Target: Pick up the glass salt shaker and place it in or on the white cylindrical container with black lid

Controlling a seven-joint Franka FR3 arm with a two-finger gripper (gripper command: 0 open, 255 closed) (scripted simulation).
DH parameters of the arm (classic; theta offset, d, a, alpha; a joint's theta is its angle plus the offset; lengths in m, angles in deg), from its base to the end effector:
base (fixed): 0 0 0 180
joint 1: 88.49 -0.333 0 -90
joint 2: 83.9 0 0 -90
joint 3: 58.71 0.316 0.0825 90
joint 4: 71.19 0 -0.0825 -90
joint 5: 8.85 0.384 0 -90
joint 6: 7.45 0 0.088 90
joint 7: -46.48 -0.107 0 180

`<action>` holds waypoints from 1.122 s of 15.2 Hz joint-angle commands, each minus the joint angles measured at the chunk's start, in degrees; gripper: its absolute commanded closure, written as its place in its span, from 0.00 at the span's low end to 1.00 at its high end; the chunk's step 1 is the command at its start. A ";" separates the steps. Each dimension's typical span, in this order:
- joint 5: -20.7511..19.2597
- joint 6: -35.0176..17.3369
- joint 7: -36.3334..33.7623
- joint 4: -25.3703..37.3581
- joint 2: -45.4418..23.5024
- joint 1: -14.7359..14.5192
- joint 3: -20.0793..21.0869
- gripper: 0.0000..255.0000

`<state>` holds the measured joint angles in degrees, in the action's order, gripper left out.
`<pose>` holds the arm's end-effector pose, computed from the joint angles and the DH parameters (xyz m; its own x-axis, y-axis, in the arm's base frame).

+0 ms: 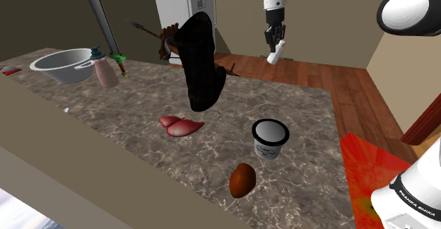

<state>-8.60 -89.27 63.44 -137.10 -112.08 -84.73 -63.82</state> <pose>0.6679 -0.0892 0.5052 0.9661 0.1462 -0.2126 0.1441 -0.9892 -0.0254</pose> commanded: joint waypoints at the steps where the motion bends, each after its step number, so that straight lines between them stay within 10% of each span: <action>1: -0.13 -1.33 -1.25 -4.76 3.39 -1.09 0.30 1.00; 17: 1.48 -9.63 -17.87 -38.36 28.75 -11.32 7.16 1.00</action>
<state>-7.36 -98.72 46.60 -174.08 -84.54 -95.54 -57.14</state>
